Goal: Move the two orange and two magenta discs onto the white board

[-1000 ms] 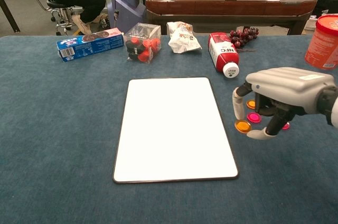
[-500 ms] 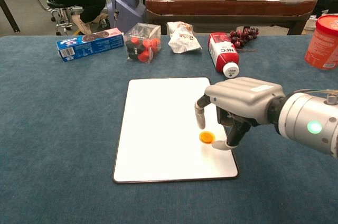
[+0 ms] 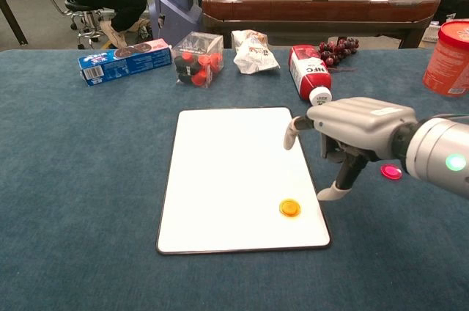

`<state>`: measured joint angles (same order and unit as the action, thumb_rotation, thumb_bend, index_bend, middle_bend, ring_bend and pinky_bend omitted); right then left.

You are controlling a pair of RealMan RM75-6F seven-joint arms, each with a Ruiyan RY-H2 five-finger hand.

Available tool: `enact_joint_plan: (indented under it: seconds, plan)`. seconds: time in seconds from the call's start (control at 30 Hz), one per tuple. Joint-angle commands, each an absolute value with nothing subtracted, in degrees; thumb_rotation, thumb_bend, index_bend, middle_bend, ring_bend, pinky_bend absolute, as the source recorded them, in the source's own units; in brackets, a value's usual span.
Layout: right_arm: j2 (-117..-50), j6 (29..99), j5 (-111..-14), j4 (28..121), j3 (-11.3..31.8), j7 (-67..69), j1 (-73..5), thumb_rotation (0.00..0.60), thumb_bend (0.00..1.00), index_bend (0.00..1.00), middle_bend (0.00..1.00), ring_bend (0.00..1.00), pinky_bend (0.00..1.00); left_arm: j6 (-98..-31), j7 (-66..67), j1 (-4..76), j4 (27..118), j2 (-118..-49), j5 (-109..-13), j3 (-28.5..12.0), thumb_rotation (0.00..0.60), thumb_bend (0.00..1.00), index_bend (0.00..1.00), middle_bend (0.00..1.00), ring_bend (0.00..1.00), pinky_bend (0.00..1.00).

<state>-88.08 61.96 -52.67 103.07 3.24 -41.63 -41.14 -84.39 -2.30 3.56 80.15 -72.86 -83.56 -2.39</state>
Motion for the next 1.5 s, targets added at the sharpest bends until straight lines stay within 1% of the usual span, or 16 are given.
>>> enact_joint_plan:
  seconds: [0.03, 0.3, 0.53, 0.83, 0.9, 1.0, 1.03, 1.3, 1.5]
  plan:
    - [-85.72, 63.07, -51.43, 102.83, 3.28, -40.99, -40.17, 0.6, 0.16, 0.34, 1.0, 1.0, 1.0, -84.43, -2.18, 3.67, 80.35, -72.83, -83.62, -2.5, 0.6, 0.17, 0.42, 0.56, 0.48, 0.65]
    - [-83.89, 62.29, -46.92, 99.68, 4.39, -39.81, -40.05, 0.6, 0.23, 0.38, 1.0, 1.0, 1.0, -84.28, -1.63, 3.85, 80.68, -73.01, -83.84, -2.39, 0.6, 0.17, 0.42, 0.56, 0.48, 0.65]
    - [-84.48, 61.05, -43.07, 96.07, 6.24, -39.6, -41.25, 0.6, 0.23, 0.39, 1.0, 1.0, 1.0, -84.28, -1.68, 3.77, 80.75, -73.01, -83.76, -2.33, 0.6, 0.17, 0.42, 0.56, 0.48, 0.65]
    - [-86.8, 58.95, -35.67, 90.28, 8.57, -41.96, -44.47, 0.6, 0.23, 0.41, 1.0, 1.0, 1.0, -84.06, -2.0, 3.74, 80.35, -73.23, -83.66, -2.22, 0.6, 0.17, 0.42, 0.56, 0.48, 0.65]
    - [-87.43, 58.51, -34.1, 88.89, 8.99, -42.56, -45.27, 0.6, 0.21, 0.41, 1.0, 1.0, 1.0, -84.06, -2.12, 3.71, 80.29, -73.22, -83.64, -2.21, 0.6, 0.17, 0.42, 0.56, 0.48, 0.65]
    - [-88.36, 57.99, -32.18, 87.03, 9.5, -43.23, -46.31, 0.6, 0.11, 0.41, 1.0, 1.0, 1.0, -84.04, -2.26, 3.66, 80.2, -73.22, -83.61, -2.16, 0.6, 0.17, 0.42, 0.56, 0.48, 0.65]
    - [-88.63, 57.86, -31.7, 86.5, 9.6, -43.46, -46.62, 0.6, 0.1, 0.41, 1.0, 1.0, 1.0, -84.03, -2.29, 3.64, 80.18, -73.22, -83.59, -2.15, 0.6, 0.17, 0.42, 0.56, 0.48, 0.65]
    - [-90.32, 56.11, -28.45, 83.29, 9.97, -44.25, -48.57, 0.6, 0.1, 0.42, 1.0, 1.0, 1.0, -84.0, -2.68, 3.47, 79.89, -73.38, -83.44, -2.08, 0.6, 0.17, 0.42, 0.56, 0.48, 0.65]
    - [-91.31, 55.16, -27.44, 81.72, 9.74, -44.06, -49.34, 0.6, 0.12, 0.44, 1.0, 1.0, 1.0, -83.87, -2.94, 3.39, 79.49, -73.6, -83.37, -1.99, 0.6, 0.17, 0.42, 0.56, 0.48, 0.65]
